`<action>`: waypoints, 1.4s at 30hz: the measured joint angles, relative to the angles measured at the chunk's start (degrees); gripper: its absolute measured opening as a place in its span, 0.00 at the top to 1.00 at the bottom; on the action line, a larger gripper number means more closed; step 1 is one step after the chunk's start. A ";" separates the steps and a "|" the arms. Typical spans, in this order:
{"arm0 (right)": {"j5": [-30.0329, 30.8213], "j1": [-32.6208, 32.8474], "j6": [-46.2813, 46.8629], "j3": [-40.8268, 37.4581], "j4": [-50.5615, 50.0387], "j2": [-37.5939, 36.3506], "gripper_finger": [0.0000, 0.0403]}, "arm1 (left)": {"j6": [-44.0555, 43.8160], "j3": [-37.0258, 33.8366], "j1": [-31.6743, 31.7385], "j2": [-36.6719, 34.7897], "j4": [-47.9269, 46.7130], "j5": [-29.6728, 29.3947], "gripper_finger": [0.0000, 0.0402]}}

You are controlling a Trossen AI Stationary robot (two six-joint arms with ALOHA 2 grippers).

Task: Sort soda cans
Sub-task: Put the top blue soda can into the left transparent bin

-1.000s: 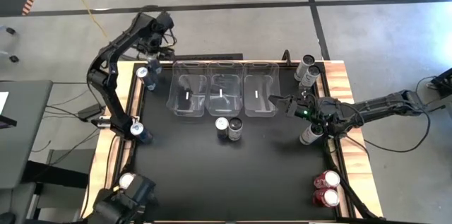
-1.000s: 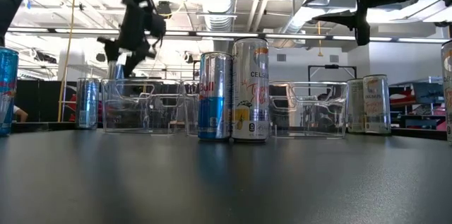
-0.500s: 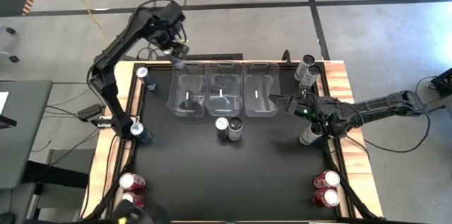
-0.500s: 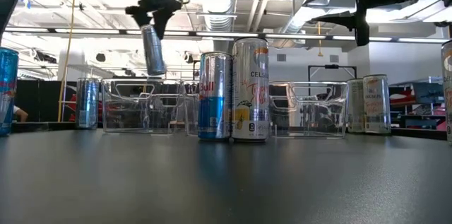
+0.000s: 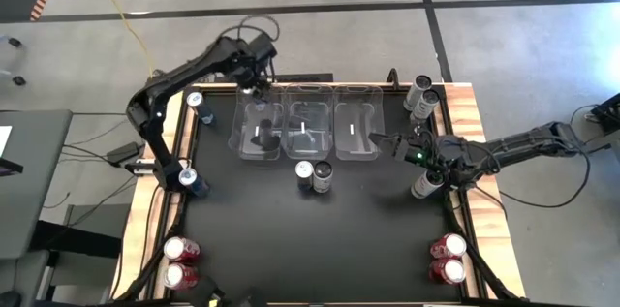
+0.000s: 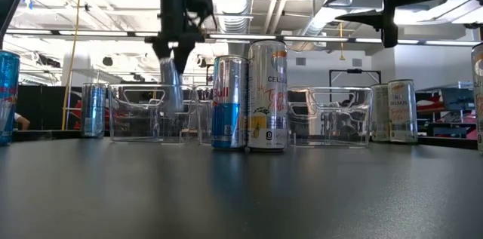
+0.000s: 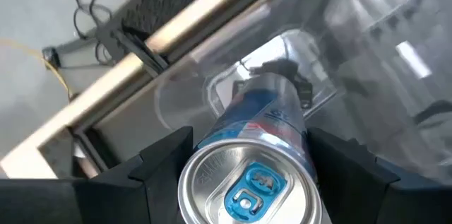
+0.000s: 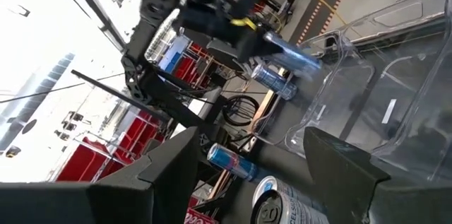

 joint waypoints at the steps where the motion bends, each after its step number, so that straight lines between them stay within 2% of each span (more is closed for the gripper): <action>1: 0.57 0.35 0.10 0.00 -0.07 0.00 0.33 | -0.18 -1.77 0.13 0.05 1.03 -0.24 0.36; 6: 2.06 1.67 0.18 0.00 -0.18 -0.02 0.33 | -1.37 -9.24 0.76 0.05 7.29 -1.12 0.36; 12: 3.43 2.69 0.26 0.00 -0.20 -0.01 0.33 | -1.46 -12.60 0.99 0.05 11.12 -3.63 0.36; 15: 3.45 2.53 0.62 0.00 -0.24 0.00 0.33 | -1.43 -12.55 1.28 -0.02 12.59 -5.20 0.36; 24: 3.78 1.67 1.47 0.00 -0.38 0.00 0.33 | -0.12 -12.55 4.50 -0.02 13.25 -4.03 0.32; 35: 3.75 1.53 2.24 0.02 -0.43 1.15 0.33 | 2.49 -12.23 5.93 -0.04 15.43 -4.03 0.17; 42: 3.74 0.98 3.51 0.02 -0.17 3.26 0.33 | 5.91 -5.44 5.04 -0.04 10.81 -1.85 0.11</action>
